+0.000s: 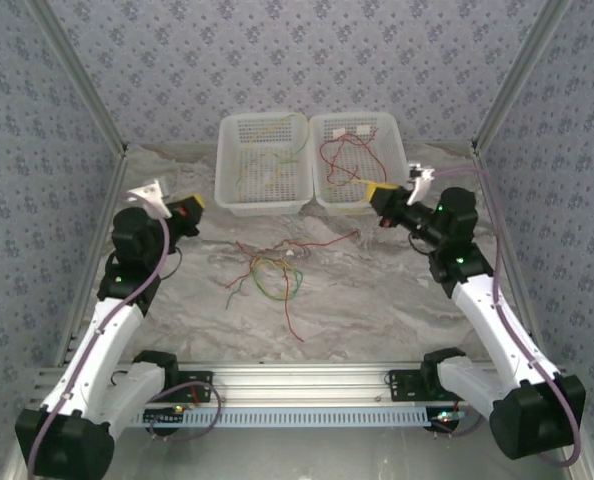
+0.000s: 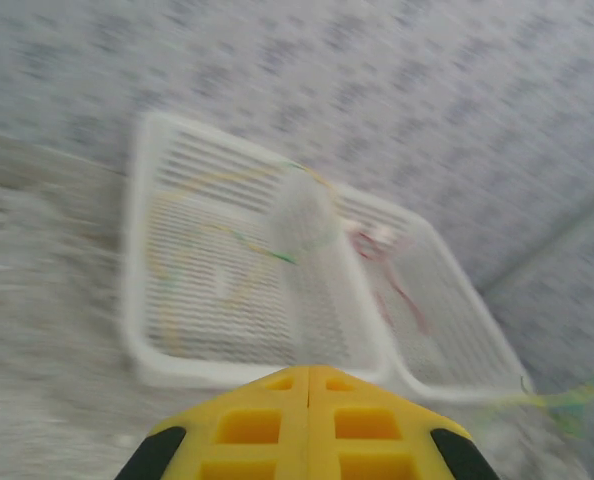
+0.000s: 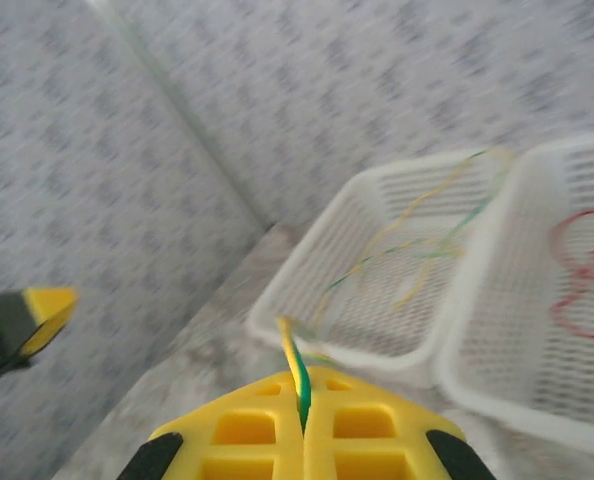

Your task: Untangle the cables

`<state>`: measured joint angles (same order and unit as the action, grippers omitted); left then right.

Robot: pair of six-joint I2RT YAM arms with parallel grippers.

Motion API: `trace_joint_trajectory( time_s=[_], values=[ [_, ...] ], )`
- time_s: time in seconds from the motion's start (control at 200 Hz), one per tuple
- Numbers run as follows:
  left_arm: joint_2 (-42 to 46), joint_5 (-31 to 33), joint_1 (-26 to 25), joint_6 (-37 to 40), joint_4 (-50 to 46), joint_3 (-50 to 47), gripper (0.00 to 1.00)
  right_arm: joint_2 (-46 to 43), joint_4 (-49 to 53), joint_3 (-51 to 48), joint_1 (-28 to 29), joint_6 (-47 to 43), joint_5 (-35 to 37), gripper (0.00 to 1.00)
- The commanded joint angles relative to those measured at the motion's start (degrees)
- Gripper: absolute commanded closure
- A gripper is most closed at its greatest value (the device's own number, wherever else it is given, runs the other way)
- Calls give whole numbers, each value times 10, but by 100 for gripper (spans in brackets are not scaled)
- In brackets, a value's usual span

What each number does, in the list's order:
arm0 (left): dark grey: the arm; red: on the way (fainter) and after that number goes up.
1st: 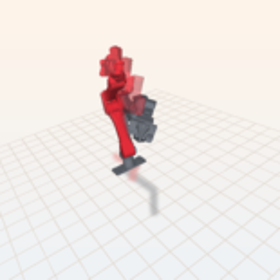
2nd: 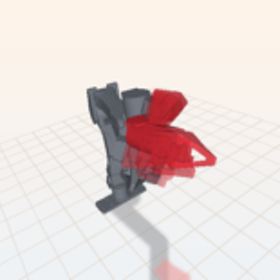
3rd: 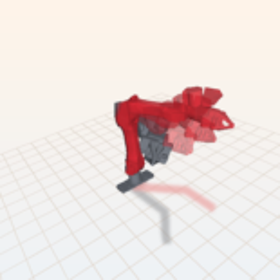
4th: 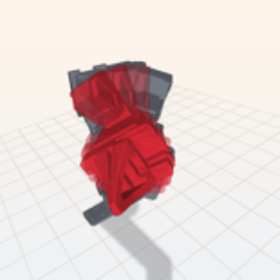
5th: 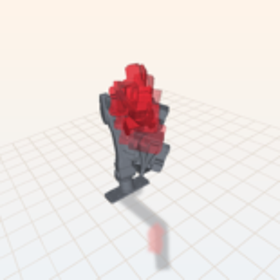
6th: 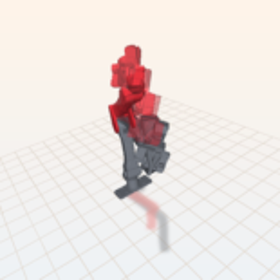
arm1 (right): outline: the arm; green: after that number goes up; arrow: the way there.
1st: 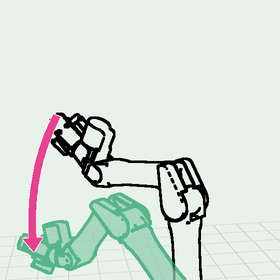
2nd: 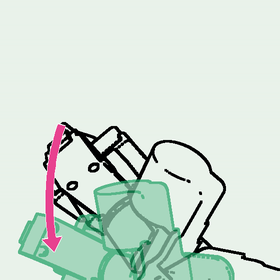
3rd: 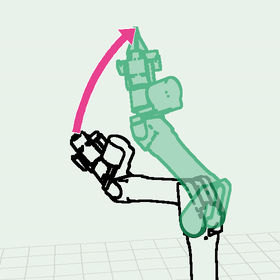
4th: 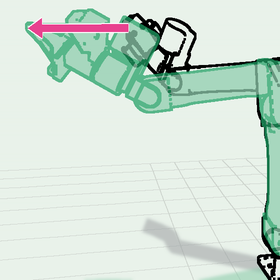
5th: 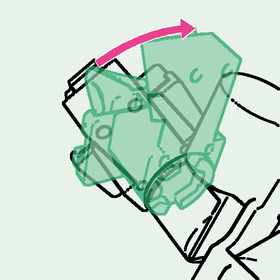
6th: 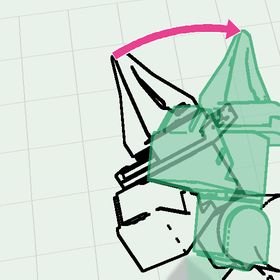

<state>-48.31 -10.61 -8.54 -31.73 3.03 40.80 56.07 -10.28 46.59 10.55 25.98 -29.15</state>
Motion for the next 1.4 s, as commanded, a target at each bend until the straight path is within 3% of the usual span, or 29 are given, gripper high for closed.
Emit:
trace_joint_trajectory(
  time_s=[0.0,0.09,0.165,0.235,0.305,0.475,0.525,0.61,0.74,0.874,1.034,1.109,1.254,1.399],
  values=[
    [16,79,35,6,-49,24,100,-23,45,21,-30,8,38,100],
    [16,73,76,-14,-53,25,100,-30,44,18,-60,27,25,100],
    [9,10,86,-8,-20,28,100,-32,43,24,-65,27,9,100],
    [-2,-40,70,19,-2,45,77,-35,45,28,-62,24,4,100],
    [-5,-60,35,48,17,55,64,-40,54,33,-55,18,10,100],
    [-24,-110,-72,144,31,95,19,-44,79,53,-1,-42,2,100],
    [-38,-145,-99,174,33,109,12,-40,82,59,21,-62,-20,100],
    [-64,-147,-156,241,-3,139,2,-36,83,63,57,-101,-52,100],
    [-101,-168,-215,332,-48,169,1,-18,113,85,97,-144,-78,100],
    [-119,-184,-229,383,-54,163,1,-11,109,91,108,-161,-134,100],
    [-128,-215,-233,373,-39,159,1,0,113,102,109,-145,-121,100],
    [-131,-214,-248,353,-31,160,1,7,97,101,117,-110,-73,100],
    [-129,-185,-275,262,42,118,12,20,57,82,134,-29,20,100],
    [-139,-130,-295,152,137,51,40,22,2,53,151,49,72,100]
  ],
)
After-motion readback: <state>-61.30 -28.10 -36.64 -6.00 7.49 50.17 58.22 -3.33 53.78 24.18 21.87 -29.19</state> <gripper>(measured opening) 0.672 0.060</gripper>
